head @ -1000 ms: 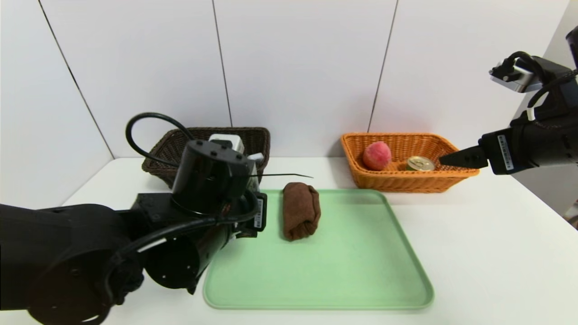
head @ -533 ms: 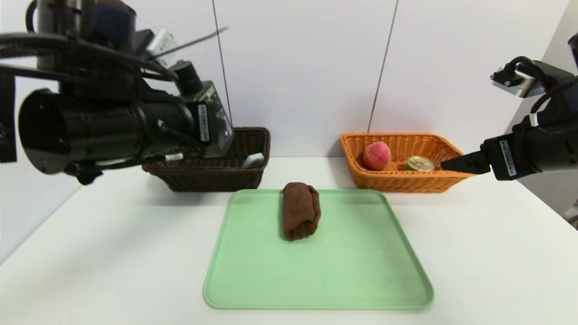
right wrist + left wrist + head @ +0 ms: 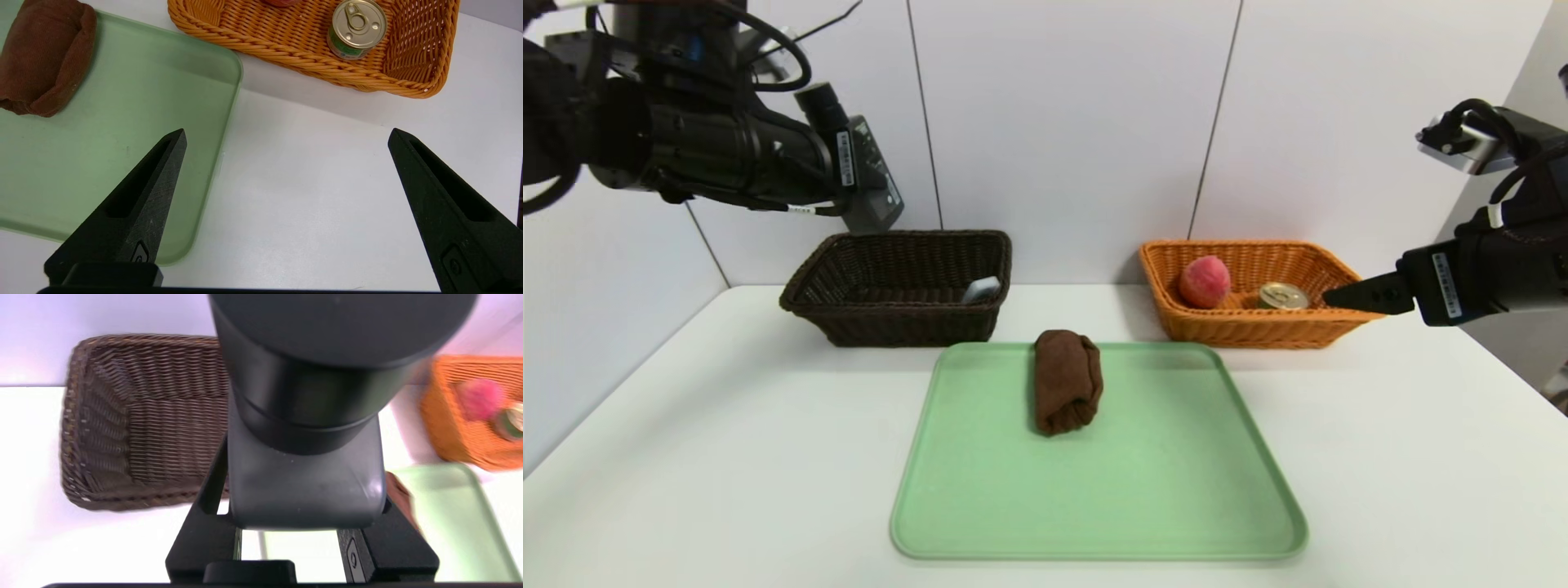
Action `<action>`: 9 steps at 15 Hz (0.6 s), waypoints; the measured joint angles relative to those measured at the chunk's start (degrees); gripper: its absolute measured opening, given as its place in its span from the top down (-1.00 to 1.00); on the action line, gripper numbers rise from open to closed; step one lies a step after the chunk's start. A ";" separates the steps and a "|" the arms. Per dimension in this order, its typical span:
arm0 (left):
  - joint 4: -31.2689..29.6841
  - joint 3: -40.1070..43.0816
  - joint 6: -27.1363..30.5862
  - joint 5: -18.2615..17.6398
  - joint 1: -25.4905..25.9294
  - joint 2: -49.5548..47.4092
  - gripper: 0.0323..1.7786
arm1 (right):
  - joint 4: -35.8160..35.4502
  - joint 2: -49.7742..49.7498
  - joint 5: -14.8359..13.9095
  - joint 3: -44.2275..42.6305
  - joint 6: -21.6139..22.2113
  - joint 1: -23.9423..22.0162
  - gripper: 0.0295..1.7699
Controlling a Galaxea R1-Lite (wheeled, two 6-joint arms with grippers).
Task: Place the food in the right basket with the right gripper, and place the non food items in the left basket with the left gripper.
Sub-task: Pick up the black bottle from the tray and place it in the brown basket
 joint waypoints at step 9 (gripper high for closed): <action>-0.49 -10.07 4.14 -1.39 7.66 18.10 0.31 | -4.89 0.88 -0.09 0.85 0.59 1.07 -0.92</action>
